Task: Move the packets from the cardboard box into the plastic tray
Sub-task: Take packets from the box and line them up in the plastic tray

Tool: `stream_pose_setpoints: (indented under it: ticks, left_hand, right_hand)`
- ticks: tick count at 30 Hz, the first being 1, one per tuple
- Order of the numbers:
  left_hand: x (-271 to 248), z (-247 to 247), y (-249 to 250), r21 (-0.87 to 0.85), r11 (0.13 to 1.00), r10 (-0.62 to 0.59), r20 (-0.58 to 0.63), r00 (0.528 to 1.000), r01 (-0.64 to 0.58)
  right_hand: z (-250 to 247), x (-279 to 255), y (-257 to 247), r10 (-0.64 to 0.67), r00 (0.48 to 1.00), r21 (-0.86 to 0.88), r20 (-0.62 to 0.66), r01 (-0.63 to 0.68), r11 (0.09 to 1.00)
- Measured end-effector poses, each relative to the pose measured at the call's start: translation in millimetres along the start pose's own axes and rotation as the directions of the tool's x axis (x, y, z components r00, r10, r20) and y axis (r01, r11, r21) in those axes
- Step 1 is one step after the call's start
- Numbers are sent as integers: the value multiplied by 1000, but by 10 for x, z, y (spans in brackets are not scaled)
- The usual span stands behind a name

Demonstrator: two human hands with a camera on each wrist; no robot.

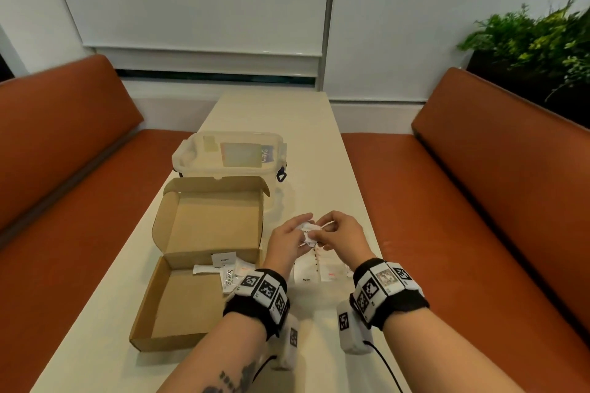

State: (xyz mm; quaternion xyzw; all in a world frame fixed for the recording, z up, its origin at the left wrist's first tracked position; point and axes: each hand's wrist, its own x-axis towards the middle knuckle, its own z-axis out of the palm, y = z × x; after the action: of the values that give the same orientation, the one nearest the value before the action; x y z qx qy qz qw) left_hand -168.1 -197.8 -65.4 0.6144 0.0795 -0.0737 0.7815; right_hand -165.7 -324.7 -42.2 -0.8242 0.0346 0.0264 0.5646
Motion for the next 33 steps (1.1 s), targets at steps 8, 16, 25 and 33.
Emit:
stream_pose_setpoints:
  ticks: [8,16,25,33]
  left_hand:
    - [67,-15,-72,-26,998,56,-33,998,-57]
    - [170,-122,-53,226,968,129,-72,989,-110]
    - [105,-163,-103,423,889,197,-13,980,-173]
    - [87,-165,-137,388,914,158,-80,984,-115]
  right_hand:
    - [-77,43,68,2,998,24,-56,-1,1000]
    - [-175,96,-60,-94,988,-264,119,123,957]
    - [-43,97,-50,-83,996,-183,36,88,979]
    - [12,75,50,-48,998,-9,-29,48,999]
